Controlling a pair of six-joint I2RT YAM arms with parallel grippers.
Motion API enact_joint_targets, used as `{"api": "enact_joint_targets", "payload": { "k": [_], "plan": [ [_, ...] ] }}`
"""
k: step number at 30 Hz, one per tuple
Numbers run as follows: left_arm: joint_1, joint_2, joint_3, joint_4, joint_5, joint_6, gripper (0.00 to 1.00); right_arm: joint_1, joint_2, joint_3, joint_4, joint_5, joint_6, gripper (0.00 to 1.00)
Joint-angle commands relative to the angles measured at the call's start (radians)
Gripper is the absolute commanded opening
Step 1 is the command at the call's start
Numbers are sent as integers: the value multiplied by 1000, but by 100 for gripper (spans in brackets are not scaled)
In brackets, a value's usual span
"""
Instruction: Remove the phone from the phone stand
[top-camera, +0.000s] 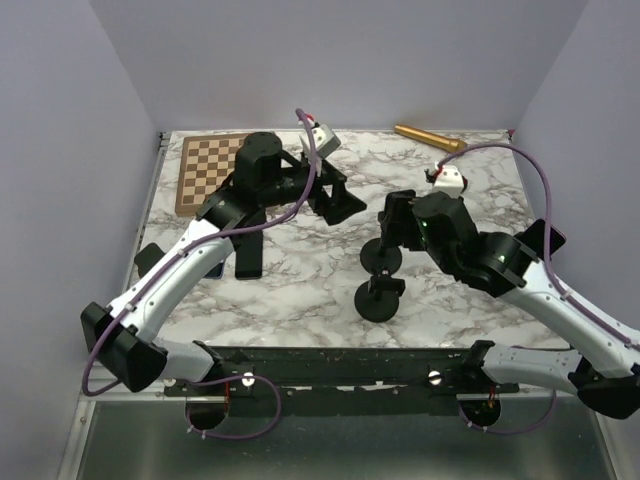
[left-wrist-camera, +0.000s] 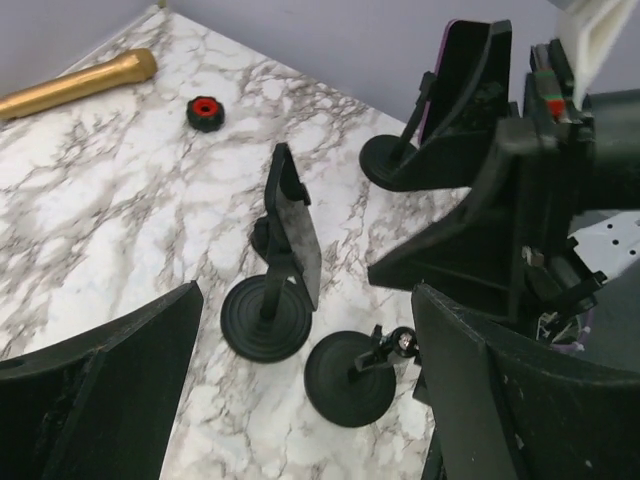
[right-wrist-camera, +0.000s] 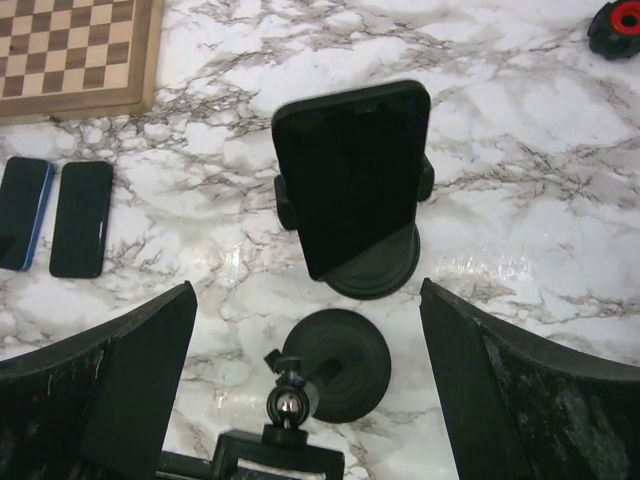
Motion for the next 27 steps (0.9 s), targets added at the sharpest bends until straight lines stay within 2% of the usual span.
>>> {"api": "enact_joint_targets", "payload": {
  "k": [1,5,8,12,19,27],
  "plan": [
    [16,-109,-119,-76,-91,28,94,-89,102,70,77,-28,-84,100],
    [16,-215,-240,-1,-93,50,94,-317,153,70,143,-296,-155,100],
    [13,-276,-332,64,-94,60,95,-333,150,54,211,-384,-254,100],
    [0,-287,-349,90,-79,42,96,-337,163,64,237,-420,-314,100],
    [-26,-268,-332,69,-75,31,97,-338,215,91,223,-376,-331,99],
    [-39,-268,-337,68,-104,34,98,-337,194,30,263,-430,-365,91]
  ]
}}
